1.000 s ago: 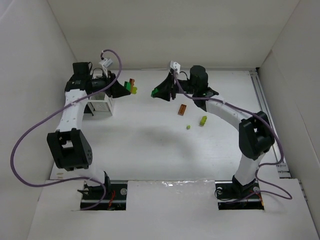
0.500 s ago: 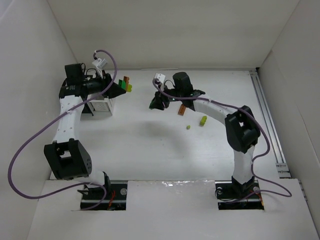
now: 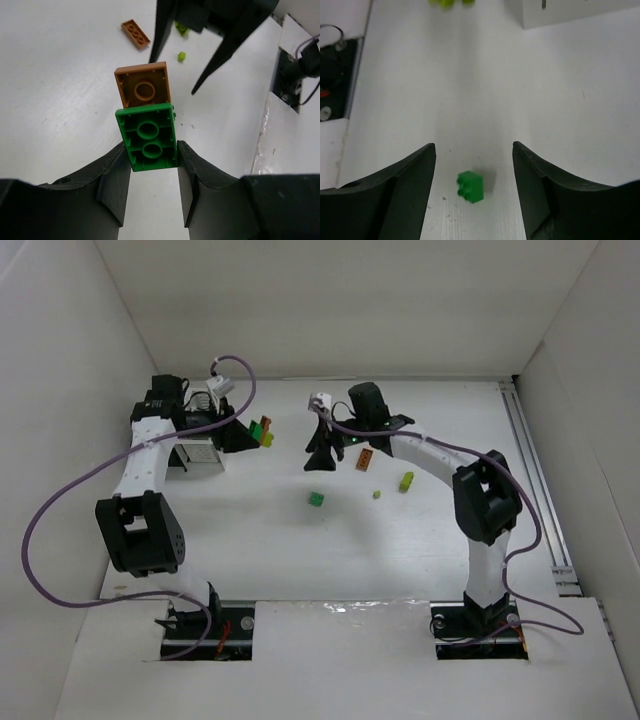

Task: Sort the legos into containers by color

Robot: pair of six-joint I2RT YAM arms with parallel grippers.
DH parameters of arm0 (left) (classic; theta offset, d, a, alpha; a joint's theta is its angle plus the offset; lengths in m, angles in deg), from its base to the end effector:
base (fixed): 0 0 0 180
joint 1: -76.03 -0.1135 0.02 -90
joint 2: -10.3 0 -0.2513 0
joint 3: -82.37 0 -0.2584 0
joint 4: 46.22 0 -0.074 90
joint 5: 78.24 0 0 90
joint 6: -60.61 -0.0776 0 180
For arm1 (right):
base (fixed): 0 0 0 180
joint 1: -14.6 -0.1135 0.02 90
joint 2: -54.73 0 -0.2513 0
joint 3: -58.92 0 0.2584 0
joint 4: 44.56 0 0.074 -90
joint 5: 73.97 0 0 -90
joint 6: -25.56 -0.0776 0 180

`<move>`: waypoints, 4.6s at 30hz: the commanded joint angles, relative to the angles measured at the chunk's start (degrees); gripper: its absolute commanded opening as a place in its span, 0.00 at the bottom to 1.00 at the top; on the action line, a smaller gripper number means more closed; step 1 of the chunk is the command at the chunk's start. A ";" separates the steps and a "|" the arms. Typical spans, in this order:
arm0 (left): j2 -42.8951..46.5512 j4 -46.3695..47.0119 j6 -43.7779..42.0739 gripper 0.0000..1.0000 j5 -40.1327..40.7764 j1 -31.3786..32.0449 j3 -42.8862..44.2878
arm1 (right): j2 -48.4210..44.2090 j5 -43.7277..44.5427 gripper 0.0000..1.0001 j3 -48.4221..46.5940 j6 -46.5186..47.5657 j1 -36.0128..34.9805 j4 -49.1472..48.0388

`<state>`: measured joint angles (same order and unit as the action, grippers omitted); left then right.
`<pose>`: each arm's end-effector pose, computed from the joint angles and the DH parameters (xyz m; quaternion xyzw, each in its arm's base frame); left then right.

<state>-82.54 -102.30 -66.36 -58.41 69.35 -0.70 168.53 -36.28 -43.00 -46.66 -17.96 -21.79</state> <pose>0.3581 -0.0316 0.3039 0.3828 0.6979 -0.4054 0.4494 0.3666 0.3070 0.2212 -0.5234 0.6324 0.4408 0.3632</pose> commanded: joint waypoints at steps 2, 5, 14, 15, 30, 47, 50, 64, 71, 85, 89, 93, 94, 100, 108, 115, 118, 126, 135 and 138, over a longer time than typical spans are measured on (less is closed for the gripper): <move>-3.04 -22.11 -25.25 0.15 -6.90 0.79 5.08 | 0.01 -15.07 0.68 -11.50 -6.68 1.44 -4.59; -3.67 -22.12 -25.95 0.15 -8.93 1.40 5.09 | 1.77 -15.98 0.68 -14.51 -10.05 0.40 -6.18; -3.67 -22.12 -27.10 0.15 -9.63 4.12 7.02 | 3.62 -18.09 0.67 -15.93 -12.68 -2.07 -6.71; -3.67 -22.12 -27.10 0.15 -9.63 4.13 7.81 | 3.62 -18.09 0.67 -15.93 -13.20 -2.07 -6.71; -3.67 -22.12 -27.10 0.15 -10.16 5.18 10.63 | 5.29 -17.38 0.62 -16.54 -15.41 -3.74 -8.46; -2.62 -22.12 -27.63 0.27 -10.69 5.18 8.87 | 5.29 -17.38 0.09 -18.12 -17.60 -4.80 -11.28; -2.61 -22.12 -27.63 0.39 -10.69 5.18 8.87 | 4.77 -17.38 0.00 -16.72 -17.60 -4.80 -11.80; -3.67 -19.58 -23.69 0.32 -10.69 5.18 10.63 | 2.31 -11.41 0.00 -12.67 -16.37 -4.80 -12.33; -3.67 -18.52 -21.84 0.11 -9.46 5.18 10.63 | 1.16 -10.26 0.00 -11.00 -15.32 -4.27 -12.33; -1.03 -11.96 -13.97 0.11 -8.75 -3.33 9.84 | -3.31 -7.46 0.00 -2.49 -12.86 0.38 -11.81; 3.70 7.26 8.54 0.10 -0.88 -10.54 6.86 | -4.64 -6.23 0.00 -0.99 -9.79 1.44 -9.62; 10.57 26.14 22.56 0.09 22.50 -12.83 0.87 | -5.78 -5.00 0.00 -0.98 -7.59 1.96 -7.50; 10.05 24.56 23.17 0.07 25.41 -12.83 4.35 | -5.78 -4.99 0.00 -0.98 -6.98 1.97 -7.50; 4.24 17.87 26.69 0.04 35.44 -15.73 7.47 | -5.78 -3.94 0.00 -2.04 -6.44 2.50 -6.44; 0.38 20.51 29.15 0.08 43.54 -18.72 6.14 | -5.78 -2.70 0.00 -2.04 -5.39 2.50 -5.30; -3.23 22.43 29.14 0.20 46.70 -18.72 7.29 | -5.78 -2.70 0.00 -2.57 -4.86 2.50 -4.77; -5.33 22.97 29.15 0.25 46.70 -18.72 8.51 | -5.26 -2.18 0.00 -2.57 -4.86 2.50 -4.25; -6.92 22.97 28.01 0.51 50.21 -18.72 8.34 | -5.25 -1.65 0.00 -3.09 -4.33 2.50 -3.72; 1.15 31.31 27.48 0.61 26.63 -20.04 3.60 | -5.25 -1.65 0.00 -4.14 -3.81 2.50 -3.19; 1.00 23.09 24.16 0.60 8.60 -16.63 7.27 | -5.25 -2.79 0.00 -4.67 -3.28 2.50 -3.19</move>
<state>-86.30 -77.32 -39.45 -28.66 49.83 3.63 165.43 -37.68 -44.33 -51.12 -15.75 -24.00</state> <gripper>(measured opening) 0.602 0.428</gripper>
